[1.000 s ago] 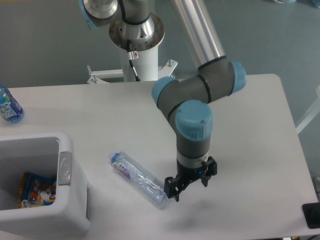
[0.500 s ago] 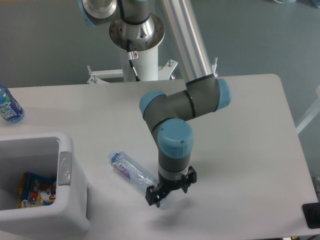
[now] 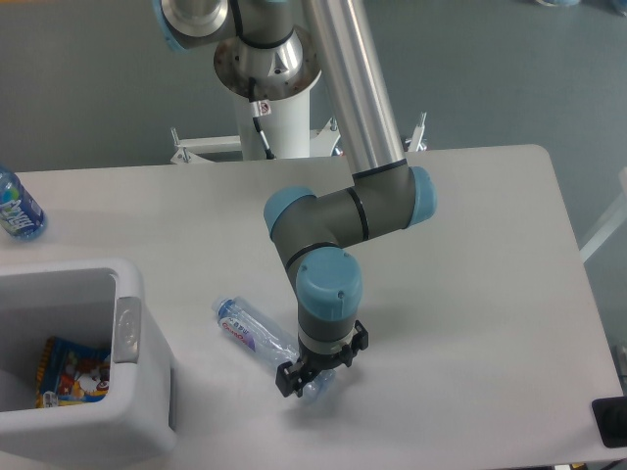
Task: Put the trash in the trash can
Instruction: 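Lower the gripper onto the bottle's end and close on it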
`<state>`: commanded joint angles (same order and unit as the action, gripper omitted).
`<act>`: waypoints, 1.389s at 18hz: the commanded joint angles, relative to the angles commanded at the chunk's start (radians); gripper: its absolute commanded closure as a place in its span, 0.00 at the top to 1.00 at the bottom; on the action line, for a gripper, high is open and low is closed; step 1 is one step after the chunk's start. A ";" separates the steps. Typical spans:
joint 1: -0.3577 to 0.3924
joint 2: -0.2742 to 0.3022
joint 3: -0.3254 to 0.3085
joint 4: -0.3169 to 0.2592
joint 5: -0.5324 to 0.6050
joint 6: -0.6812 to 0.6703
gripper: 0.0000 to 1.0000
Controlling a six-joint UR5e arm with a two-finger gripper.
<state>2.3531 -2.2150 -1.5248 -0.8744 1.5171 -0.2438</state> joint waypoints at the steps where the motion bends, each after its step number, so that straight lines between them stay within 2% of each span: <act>1: 0.000 -0.003 0.003 0.000 0.000 -0.006 1.00; 6: -0.011 -0.008 0.005 0.000 0.000 -0.008 1.00; 15: -0.026 -0.012 0.002 0.000 0.000 -0.006 0.71; 22: -0.026 -0.014 0.002 0.002 0.000 -0.005 0.69; 25: -0.026 -0.012 0.000 0.002 0.000 -0.005 0.64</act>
<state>2.3270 -2.2273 -1.5248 -0.8728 1.5171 -0.2485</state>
